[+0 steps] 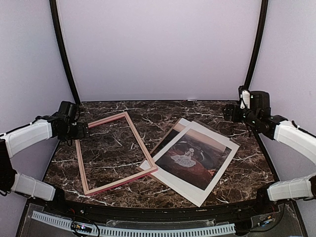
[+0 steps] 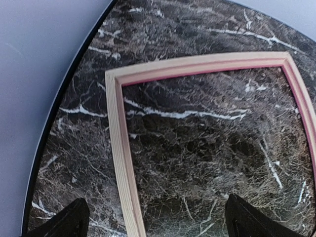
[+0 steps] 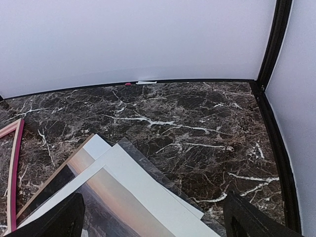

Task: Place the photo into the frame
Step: Adjust the frame body at the center of the board.

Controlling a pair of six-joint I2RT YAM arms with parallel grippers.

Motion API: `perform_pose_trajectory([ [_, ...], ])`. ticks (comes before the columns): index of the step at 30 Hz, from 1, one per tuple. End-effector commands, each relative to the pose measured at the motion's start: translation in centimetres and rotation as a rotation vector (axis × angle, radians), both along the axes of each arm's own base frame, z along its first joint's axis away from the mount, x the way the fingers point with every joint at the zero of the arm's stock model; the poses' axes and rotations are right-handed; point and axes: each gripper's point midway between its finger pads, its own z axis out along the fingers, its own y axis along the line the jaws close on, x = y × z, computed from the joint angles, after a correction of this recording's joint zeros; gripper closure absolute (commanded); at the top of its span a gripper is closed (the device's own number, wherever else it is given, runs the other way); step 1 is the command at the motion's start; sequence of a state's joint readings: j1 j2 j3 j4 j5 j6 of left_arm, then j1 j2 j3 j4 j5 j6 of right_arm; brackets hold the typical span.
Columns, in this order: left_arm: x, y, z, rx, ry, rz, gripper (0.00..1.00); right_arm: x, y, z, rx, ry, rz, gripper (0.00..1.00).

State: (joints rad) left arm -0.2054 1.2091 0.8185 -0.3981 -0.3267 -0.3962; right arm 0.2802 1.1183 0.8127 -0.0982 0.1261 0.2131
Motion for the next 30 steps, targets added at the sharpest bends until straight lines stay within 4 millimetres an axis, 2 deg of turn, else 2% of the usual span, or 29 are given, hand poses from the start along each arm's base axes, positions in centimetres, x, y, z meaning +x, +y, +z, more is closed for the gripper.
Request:
perform_pose_trajectory([
  [1, -0.4, -0.2, -3.0, -0.072, 0.125, 0.012, 0.02, 0.5, 0.9, -0.3, 0.063, -0.001, 0.033, 0.01],
  [8, -1.4, 1.3, -9.2, -0.071, 0.298, 0.089, 0.14, 0.2, 2.8, -3.2, 0.119, 0.079, 0.110, 0.01],
  [12, -2.7, 1.8, -11.6, -0.073, 0.360, 0.117, 0.18, -0.1, 3.3, -4.0, 0.132, 0.104, 0.136, 0.01],
  [17, -3.0, 1.8, -12.2, -0.090, 0.384, 0.118, 0.31, -0.2, 4.1, -4.7, 0.158, 0.122, 0.170, 0.01],
  [23, -3.1, 2.3, -12.3, -0.050, 0.426, 0.107, 0.52, -0.2, 4.6, -5.8, 0.174, 0.158, 0.184, 0.01],
  [27, -2.3, 2.4, -12.2, -0.020, 0.443, 0.072, 0.61, -0.3, 4.6, -6.3, 0.177, 0.178, 0.181, 0.01],
  [30, -1.0, 2.4, -11.7, 0.009, 0.450, 0.038, 0.66, -0.3, 4.4, -6.6, 0.176, 0.189, 0.171, 0.01],
])
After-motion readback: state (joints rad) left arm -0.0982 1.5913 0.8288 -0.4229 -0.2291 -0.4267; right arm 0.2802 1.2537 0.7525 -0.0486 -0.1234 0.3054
